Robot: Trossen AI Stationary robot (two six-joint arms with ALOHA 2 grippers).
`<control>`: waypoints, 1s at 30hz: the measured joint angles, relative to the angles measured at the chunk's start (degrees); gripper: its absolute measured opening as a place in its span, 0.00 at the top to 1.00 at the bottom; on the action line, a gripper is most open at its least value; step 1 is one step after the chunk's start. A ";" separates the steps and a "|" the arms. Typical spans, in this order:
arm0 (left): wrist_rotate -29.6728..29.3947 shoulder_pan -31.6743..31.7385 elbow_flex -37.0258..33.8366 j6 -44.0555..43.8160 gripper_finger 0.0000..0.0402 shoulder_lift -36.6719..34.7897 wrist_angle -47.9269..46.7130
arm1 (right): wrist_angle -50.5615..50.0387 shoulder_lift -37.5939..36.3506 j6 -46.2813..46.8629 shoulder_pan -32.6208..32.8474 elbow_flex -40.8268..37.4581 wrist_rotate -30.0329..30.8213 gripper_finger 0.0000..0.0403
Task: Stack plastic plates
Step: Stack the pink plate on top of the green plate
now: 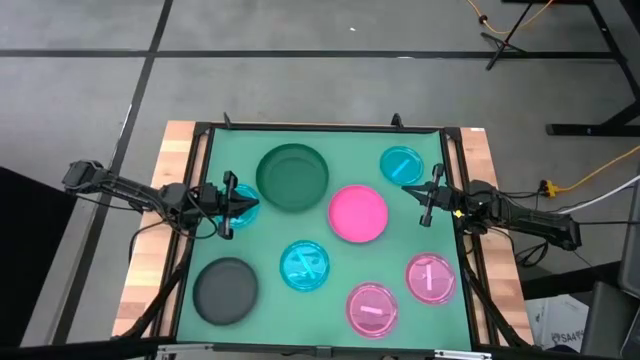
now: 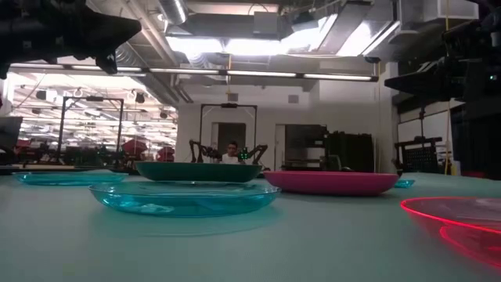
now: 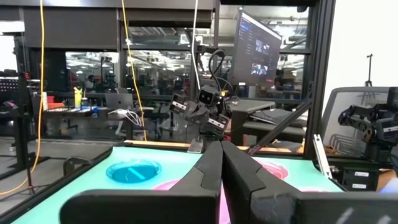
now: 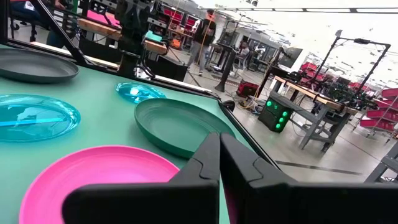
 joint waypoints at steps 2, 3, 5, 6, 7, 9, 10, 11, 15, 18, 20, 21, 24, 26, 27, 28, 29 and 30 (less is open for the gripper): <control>-0.02 0.04 0.00 -0.02 1.00 0.00 0.20 | 0.00 0.00 0.00 -0.02 0.00 0.01 1.00; -0.02 0.02 0.00 -0.09 1.00 0.00 0.18 | 0.00 0.01 0.00 0.00 0.00 0.02 1.00; -0.05 0.02 0.00 -0.24 1.00 0.00 0.18 | 0.00 0.01 0.00 0.00 0.00 0.00 1.00; -0.28 0.02 0.00 -0.24 1.00 0.00 0.18 | 0.00 0.01 0.00 0.00 0.00 0.01 1.00; -0.52 0.02 0.00 -0.26 1.00 0.00 0.18 | 0.00 0.01 0.00 0.00 0.00 0.00 1.00; -1.12 0.02 0.00 -0.28 1.00 0.00 0.20 | 0.00 0.01 0.00 -0.02 0.00 0.01 1.00; -1.44 0.02 0.00 -0.29 1.00 0.00 0.21 | 0.00 0.00 0.00 -0.01 0.00 0.00 1.00; -1.68 0.02 0.00 -0.31 1.00 0.00 0.28 | 0.00 0.00 0.00 0.00 0.00 0.02 1.00; -1.99 0.02 -0.02 -0.63 1.00 0.00 1.71 | 0.00 0.00 0.00 -0.02 0.00 0.02 1.00; -2.03 0.02 -0.02 -2.54 0.95 0.00 3.86 | 0.09 0.01 0.00 0.00 0.00 0.02 1.00; -2.06 0.02 -0.02 -3.29 0.91 0.00 5.17 | 0.11 0.00 0.00 0.00 0.00 0.02 1.00; -2.18 0.02 -0.02 -3.48 0.88 0.00 6.02 | 0.11 0.00 0.00 -0.01 0.00 0.02 1.00; -3.43 0.02 0.34 -4.67 0.80 0.00 8.21 | 0.11 0.02 0.00 0.00 0.00 0.02 1.00; -3.27 0.04 2.09 -6.26 0.76 0.01 8.23 | 0.13 0.00 0.00 0.00 0.00 0.02 1.00; -2.73 0.02 3.32 -6.48 0.74 0.09 8.20 | 0.13 0.00 0.00 0.00 0.00 0.02 1.00; -2.22 0.02 4.85 -6.46 0.72 0.61 8.20 | 0.13 0.00 0.00 0.00 0.00 0.02 1.00; -1.84 0.02 6.85 -6.39 0.70 1.54 8.23 | 0.13 0.00 0.00 0.00 0.00 0.02 1.00; -1.68 0.02 9.08 -6.15 0.69 2.71 8.04 | 0.13 0.00 0.00 0.00 0.00 0.02 1.00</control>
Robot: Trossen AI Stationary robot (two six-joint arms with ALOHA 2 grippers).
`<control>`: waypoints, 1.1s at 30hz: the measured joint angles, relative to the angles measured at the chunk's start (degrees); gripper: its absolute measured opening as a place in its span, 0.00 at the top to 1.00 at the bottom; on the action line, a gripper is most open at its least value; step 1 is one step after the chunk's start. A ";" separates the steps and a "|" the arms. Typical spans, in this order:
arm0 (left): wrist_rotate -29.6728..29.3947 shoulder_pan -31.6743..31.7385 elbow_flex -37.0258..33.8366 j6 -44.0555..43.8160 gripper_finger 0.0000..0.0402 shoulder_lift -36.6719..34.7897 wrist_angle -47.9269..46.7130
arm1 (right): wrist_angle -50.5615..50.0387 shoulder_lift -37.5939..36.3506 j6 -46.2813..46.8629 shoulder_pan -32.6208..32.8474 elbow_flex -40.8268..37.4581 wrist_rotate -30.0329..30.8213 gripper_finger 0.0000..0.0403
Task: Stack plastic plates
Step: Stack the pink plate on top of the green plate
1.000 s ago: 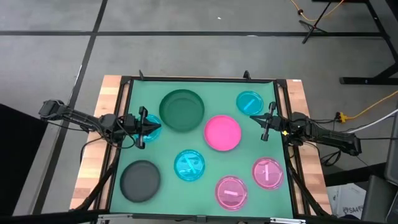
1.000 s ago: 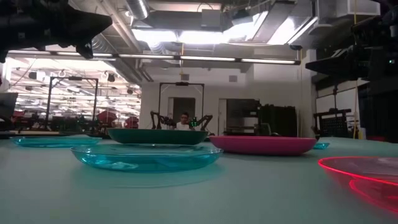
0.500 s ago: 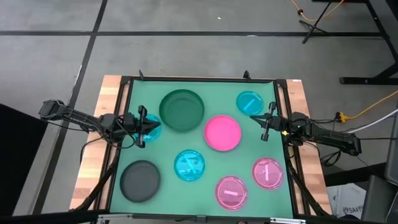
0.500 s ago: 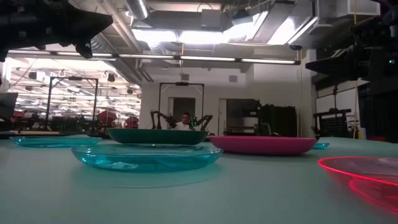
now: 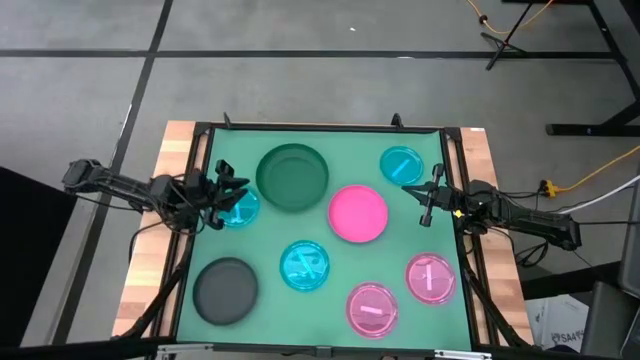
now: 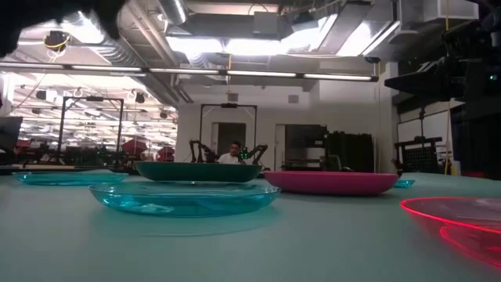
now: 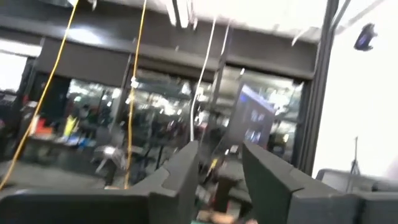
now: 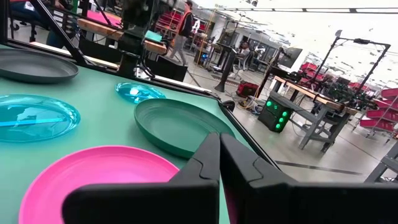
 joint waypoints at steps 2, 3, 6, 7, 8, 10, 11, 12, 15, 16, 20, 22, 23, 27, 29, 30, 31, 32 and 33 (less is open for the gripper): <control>0.06 0.00 5.08 0.51 0.67 3.03 -2.50 | 0.00 0.00 0.00 0.00 0.00 0.02 1.00; 0.06 0.00 7.91 1.45 0.67 4.98 -4.19 | 0.00 0.00 0.00 0.00 0.00 0.00 1.00; -2.40 0.32 16.96 3.31 0.66 11.83 -10.12 | 0.02 0.02 0.00 0.00 0.00 0.00 1.00; -4.04 0.74 19.91 3.14 0.66 14.15 -12.28 | 0.02 0.01 0.00 -0.01 0.00 0.00 1.00; -5.84 1.32 23.04 2.65 0.66 16.56 -14.87 | 0.02 0.00 0.00 -0.01 0.00 0.01 1.00; -7.83 2.75 28.63 0.68 0.66 20.51 -20.74 | 0.03 0.00 0.00 -0.01 0.00 0.01 1.00; -7.94 3.61 31.66 -0.78 0.66 22.30 -24.69 | 0.03 0.02 0.00 0.00 0.00 0.00 1.00; -7.69 4.44 34.41 -2.62 0.66 24.03 -28.48 | 0.04 0.00 0.00 0.00 0.00 0.01 1.00; -5.99 7.00 41.61 -9.02 0.66 29.01 -39.72 | 0.04 0.00 0.00 -0.02 0.00 0.00 1.00; -5.28 7.74 43.63 -11.15 0.66 30.75 -42.58 | 0.04 0.00 0.00 0.00 0.00 0.00 1.00; -2.07 10.31 50.20 -19.00 0.66 37.30 -50.89 | 0.04 0.00 0.00 0.00 0.00 0.00 1.00; -0.51 11.21 52.42 -23.22 0.66 40.54 -53.78 | 0.04 0.00 0.00 -0.02 0.00 0.00 1.00; 0.61 11.60 53.27 -25.68 0.66 42.12 -55.43 | 0.04 0.01 0.00 0.00 0.00 0.00 1.00; 8.24 13.16 54.07 -37.41 0.66 47.69 -59.06 | 0.04 0.00 0.01 0.00 0.00 0.00 1.00; 12.22 13.61 54.07 -43.03 0.66 50.46 -60.25 | 0.04 0.00 0.00 0.00 0.00 0.00 1.00; 13.97 13.72 54.07 -45.34 0.66 51.88 -60.90 | 0.04 0.01 0.01 -0.01 0.00 0.00 1.00; 15.39 13.80 54.07 -47.24 0.66 53.37 -61.64 | 0.04 0.01 0.01 0.00 0.00 0.00 1.00; 16.56 13.79 54.07 -48.85 0.66 54.81 -61.91 | 0.04 0.01 0.01 0.00 0.00 0.00 1.00; 17.58 13.79 54.07 -50.43 0.66 56.18 -61.87 | 0.02 0.00 0.00 -0.01 0.00 0.00 1.00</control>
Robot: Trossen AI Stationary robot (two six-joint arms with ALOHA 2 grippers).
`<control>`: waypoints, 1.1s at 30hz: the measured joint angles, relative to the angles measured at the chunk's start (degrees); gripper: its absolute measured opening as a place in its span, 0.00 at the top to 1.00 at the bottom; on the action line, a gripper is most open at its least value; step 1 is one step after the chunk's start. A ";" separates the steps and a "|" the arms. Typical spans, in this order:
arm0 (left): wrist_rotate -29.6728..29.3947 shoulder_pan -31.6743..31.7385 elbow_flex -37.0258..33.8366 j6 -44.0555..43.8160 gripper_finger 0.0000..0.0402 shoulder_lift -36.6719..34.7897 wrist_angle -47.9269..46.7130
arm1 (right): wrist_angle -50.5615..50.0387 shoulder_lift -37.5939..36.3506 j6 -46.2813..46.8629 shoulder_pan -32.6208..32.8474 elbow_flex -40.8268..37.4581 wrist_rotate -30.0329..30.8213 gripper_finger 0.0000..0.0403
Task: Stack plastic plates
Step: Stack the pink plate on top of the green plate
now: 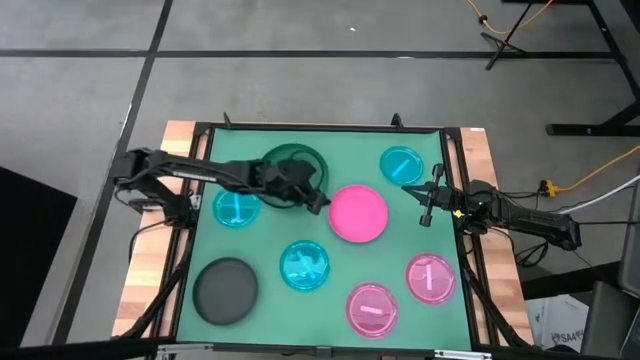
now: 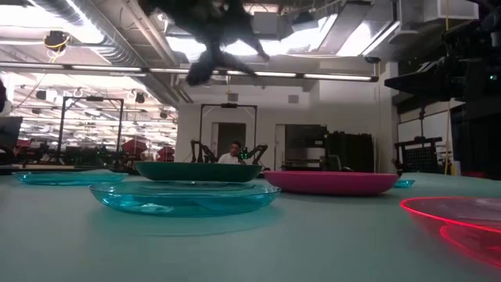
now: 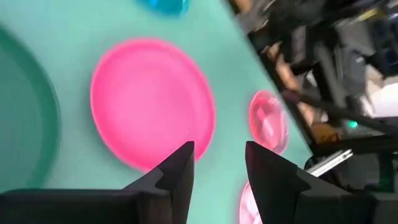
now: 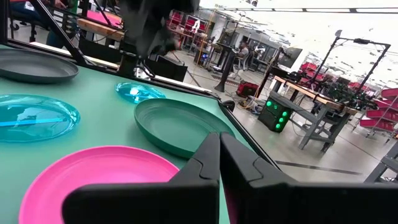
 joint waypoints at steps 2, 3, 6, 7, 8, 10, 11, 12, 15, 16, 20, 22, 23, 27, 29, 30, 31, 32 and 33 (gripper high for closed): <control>1.55 -0.03 0.00 -3.07 0.66 2.70 -0.09 | 0.00 0.00 0.02 0.02 0.00 0.00 1.00; 2.25 -0.04 0.00 -4.58 0.66 3.95 -0.03 | 0.00 0.02 0.00 -0.01 0.00 0.00 1.00; 3.80 -0.02 0.00 -9.33 0.66 7.66 -0.09 | 0.00 0.01 0.02 -0.01 0.00 0.00 1.00; 4.16 -0.02 0.00 -11.08 0.66 8.77 -0.06 | -0.02 0.00 0.02 0.02 0.00 0.00 1.00; 4.44 -0.02 0.00 -12.89 0.66 9.80 -0.06 | 0.00 0.00 0.02 0.00 0.00 0.00 1.00; 5.23 -0.02 0.00 -16.28 0.66 11.65 0.04 | 0.00 0.00 0.02 0.02 0.00 0.00 1.00; 5.44 -0.02 0.00 -17.76 0.66 12.64 0.23 | -0.02 0.00 0.02 0.02 0.00 0.00 1.00; 5.60 -0.02 0.00 -19.16 0.66 13.51 0.40 | -0.02 0.00 0.02 0.01 0.00 0.00 1.00; 6.50 -0.02 0.00 -23.58 0.66 15.67 1.26 | -0.03 0.00 0.02 0.01 0.00 0.00 1.00; 6.63 -0.02 0.02 -24.94 0.66 16.37 1.61 | -0.04 0.01 0.02 0.02 0.00 0.00 1.00; 6.73 -0.02 0.02 -29.45 0.66 18.86 2.15 | -0.05 0.02 0.00 0.02 0.00 0.00 1.00; 6.78 -0.02 0.02 -30.90 0.66 19.90 3.67 | -0.07 0.02 0.02 0.02 0.00 0.00 1.00; 6.78 -0.02 0.02 -31.43 0.66 20.45 4.96 | -0.11 0.00 0.02 0.02 0.00 -0.02 1.00; 6.87 -0.02 0.02 -34.43 0.66 22.94 9.76 | -0.17 0.00 0.02 0.02 0.00 -0.03 1.00; 6.89 -0.01 0.02 -36.03 0.66 23.89 10.94 | -0.17 0.00 0.02 0.02 0.00 -0.02 1.00; 6.89 0.00 0.02 -36.98 0.66 24.34 11.59 | -0.17 0.00 0.01 0.02 0.00 -0.02 1.00; 6.87 -0.01 0.02 -37.95 0.66 24.72 11.74 | -0.20 0.02 0.00 0.02 0.00 -0.04 1.00; 6.89 -0.01 0.02 -38.40 0.66 25.06 11.51 | -0.20 0.01 0.02 0.02 0.00 -0.01 1.00; 6.89 -0.02 0.02 -38.43 0.66 25.37 11.54 | -0.20 0.00 0.02 0.02 0.00 -0.02 1.00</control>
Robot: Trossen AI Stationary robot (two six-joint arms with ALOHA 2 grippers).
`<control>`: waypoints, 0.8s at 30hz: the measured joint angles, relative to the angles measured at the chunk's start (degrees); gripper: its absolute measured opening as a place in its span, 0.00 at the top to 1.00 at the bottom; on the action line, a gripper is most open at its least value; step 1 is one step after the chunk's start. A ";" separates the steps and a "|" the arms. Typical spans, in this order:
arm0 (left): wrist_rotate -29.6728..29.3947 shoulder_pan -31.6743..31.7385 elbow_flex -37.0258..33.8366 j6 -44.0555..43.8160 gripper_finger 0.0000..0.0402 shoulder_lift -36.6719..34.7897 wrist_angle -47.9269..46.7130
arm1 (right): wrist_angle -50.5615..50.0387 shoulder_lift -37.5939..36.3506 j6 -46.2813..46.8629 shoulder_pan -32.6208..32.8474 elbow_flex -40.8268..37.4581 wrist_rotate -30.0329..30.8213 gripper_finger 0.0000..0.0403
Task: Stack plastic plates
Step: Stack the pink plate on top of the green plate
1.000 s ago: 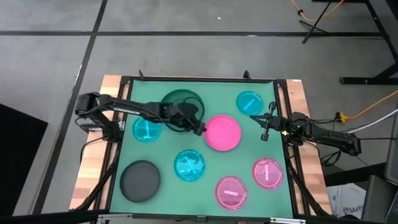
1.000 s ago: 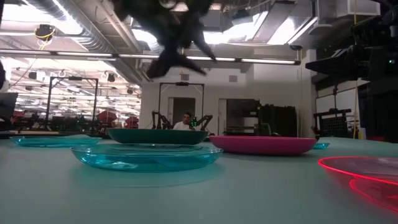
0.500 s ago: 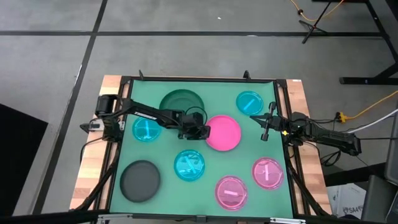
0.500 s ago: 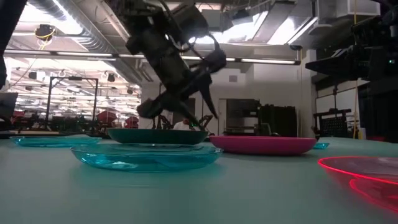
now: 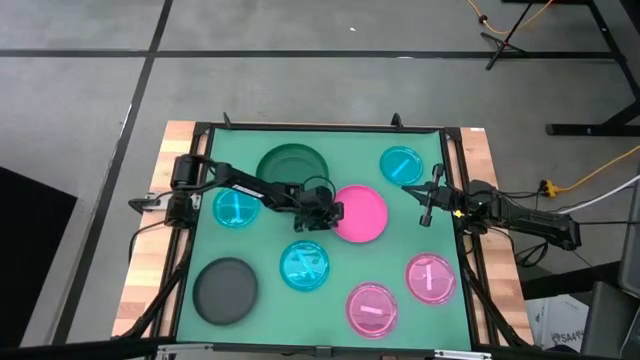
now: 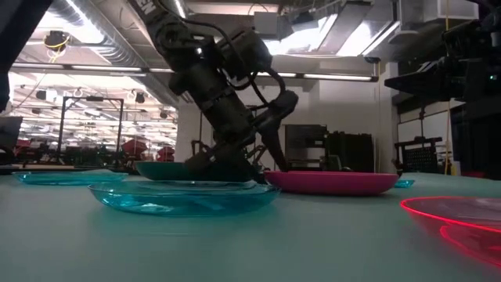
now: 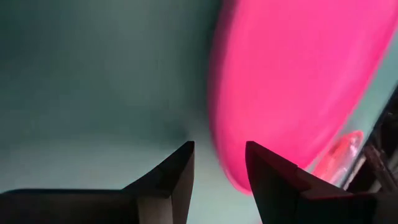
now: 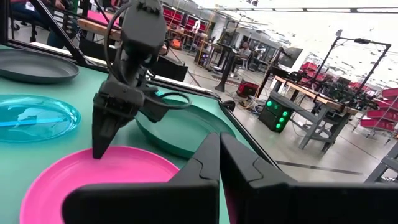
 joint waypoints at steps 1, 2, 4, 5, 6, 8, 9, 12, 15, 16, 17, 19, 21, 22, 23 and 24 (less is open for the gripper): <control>0.02 0.00 0.00 0.02 0.66 0.13 0.03 | -0.01 0.01 0.00 0.00 0.00 -0.02 1.00; 0.01 0.00 0.00 0.04 0.66 0.15 0.03 | -0.02 0.02 0.00 0.00 0.00 -0.01 1.00; -0.04 0.02 0.00 0.02 0.66 0.15 -0.01 | -0.02 0.00 0.00 0.00 0.00 -0.01 1.00; -0.21 0.01 0.00 0.03 0.66 0.15 -0.04 | -0.02 0.00 0.00 0.00 0.00 0.00 1.00; -0.36 0.00 0.00 0.07 0.66 0.15 -0.04 | -0.02 0.00 0.00 0.00 0.00 0.00 1.00; -0.44 0.00 0.00 0.06 0.67 0.15 -0.09 | -0.02 0.00 0.00 0.00 0.00 0.00 1.00; -0.63 -0.02 0.00 0.07 0.68 0.15 -0.13 | -0.02 0.00 0.00 0.00 0.00 0.00 1.00; -1.45 -0.13 0.00 0.13 0.72 0.15 -0.21 | -0.02 0.00 0.00 0.00 0.00 0.00 1.00; -2.45 -0.31 0.00 0.47 0.78 0.15 -0.21 | -0.03 0.00 0.00 0.00 0.00 0.00 1.00; -2.53 -0.33 0.00 0.50 0.79 0.15 -0.21 | -0.04 0.00 0.00 0.00 0.00 0.00 1.00; -2.53 -0.33 0.00 0.50 0.81 0.15 -0.21 | -0.04 0.00 0.00 0.00 0.00 0.00 1.00; -2.58 -0.56 0.00 0.51 0.84 0.15 -0.20 | -0.04 0.00 0.00 0.00 0.00 0.00 1.00; -2.80 -0.93 0.00 0.52 0.87 0.15 -0.20 | -0.04 0.00 0.00 0.00 0.00 -0.02 1.00; -2.88 -1.18 0.00 0.49 0.88 0.15 -0.21 | -0.04 0.00 0.00 0.00 0.00 0.00 1.00; -2.96 -1.47 0.00 0.49 0.89 0.15 -0.24 | -0.04 0.00 0.00 0.00 0.00 0.00 1.00; -2.97 -1.74 0.00 0.50 0.91 0.15 -0.23 | -0.04 0.00 0.00 0.00 0.00 0.00 1.00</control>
